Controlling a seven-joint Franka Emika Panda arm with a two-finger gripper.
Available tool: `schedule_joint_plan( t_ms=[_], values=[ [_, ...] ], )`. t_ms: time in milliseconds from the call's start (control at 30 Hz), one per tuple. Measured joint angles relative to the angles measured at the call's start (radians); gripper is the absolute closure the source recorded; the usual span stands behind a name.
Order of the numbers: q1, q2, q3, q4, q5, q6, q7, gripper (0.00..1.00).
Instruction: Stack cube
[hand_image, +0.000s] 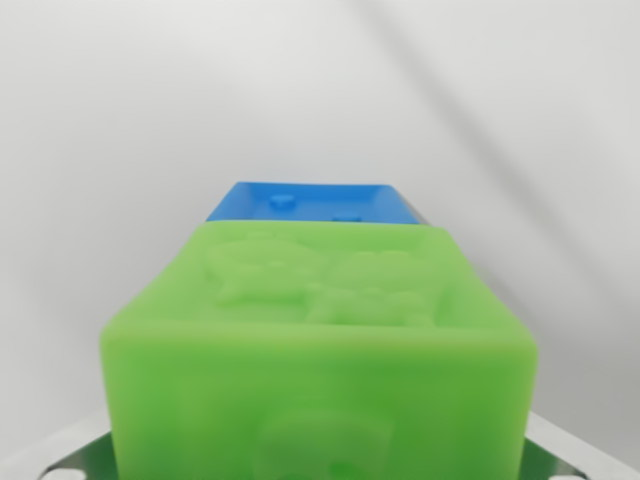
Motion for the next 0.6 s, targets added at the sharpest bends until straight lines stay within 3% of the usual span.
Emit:
schedule_joint_plan(
  t_ms=[433,467,600],
  values=[
    [-0.003,0.020,0.005,0.003,0.009,0.016,-0.008,1.00],
    [-0.003,0.020,0.005,0.003,0.010,0.016,-0.008,0.00],
    [-0.003,0.020,0.006,0.003,0.010,0.017,-0.009,0.00]
  ],
)
